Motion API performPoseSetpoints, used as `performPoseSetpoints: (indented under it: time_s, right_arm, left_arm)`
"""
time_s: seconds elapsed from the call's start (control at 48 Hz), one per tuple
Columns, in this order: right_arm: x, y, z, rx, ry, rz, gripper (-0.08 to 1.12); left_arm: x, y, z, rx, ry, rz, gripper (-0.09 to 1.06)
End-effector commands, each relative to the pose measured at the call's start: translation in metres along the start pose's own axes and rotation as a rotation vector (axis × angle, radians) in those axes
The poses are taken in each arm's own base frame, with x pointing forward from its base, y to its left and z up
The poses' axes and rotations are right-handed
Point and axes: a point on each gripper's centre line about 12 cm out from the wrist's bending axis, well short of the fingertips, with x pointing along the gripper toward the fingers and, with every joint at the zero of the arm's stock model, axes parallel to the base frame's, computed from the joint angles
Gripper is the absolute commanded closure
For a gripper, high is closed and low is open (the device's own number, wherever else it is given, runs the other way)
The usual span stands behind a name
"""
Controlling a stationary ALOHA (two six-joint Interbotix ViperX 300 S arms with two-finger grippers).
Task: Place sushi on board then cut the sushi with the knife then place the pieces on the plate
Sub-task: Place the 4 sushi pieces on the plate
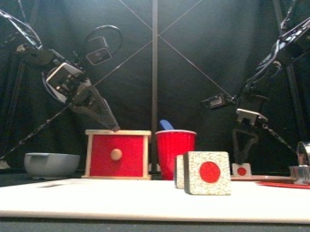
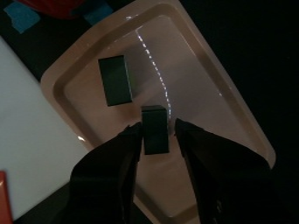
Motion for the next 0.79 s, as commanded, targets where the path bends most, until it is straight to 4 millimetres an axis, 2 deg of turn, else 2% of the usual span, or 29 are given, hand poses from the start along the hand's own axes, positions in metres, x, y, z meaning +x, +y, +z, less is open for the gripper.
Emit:
performPoseSetpoints:
  time_s: [0.021,0.208,0.354,0.438,0.583,0.792]
  right_arm:
    - [-0.022,0.035,0.022,-0.083,-0.103,0.083,0.30]
    - [-0.036,0.111,0.034,-0.256,-0.156,0.213,0.30]
    - [-0.036,0.160,0.036,-0.344,-0.159,0.275,0.30]
    - [-0.034,0.181,0.035,-0.379,-0.149,0.295,0.30]
    - [-0.029,0.203,0.036,-0.411,-0.139,0.305,0.30]
    - [-0.018,0.210,0.039,-0.415,-0.124,0.297,0.30]
  left_arm:
    - [0.000,0.002,0.009,-0.001,-0.027,0.006,0.19]
    - [0.000,0.002,0.008,-0.005,-0.026,0.005,0.19]
    - [0.000,0.002,0.009,-0.006,-0.027,0.006,0.19]
    - [0.000,0.002,0.009,-0.005,-0.029,0.005,0.19]
    - [0.000,0.002,0.009,-0.003,-0.027,0.005,0.19]
    - [0.000,0.001,0.007,-0.005,-0.023,0.004,0.19]
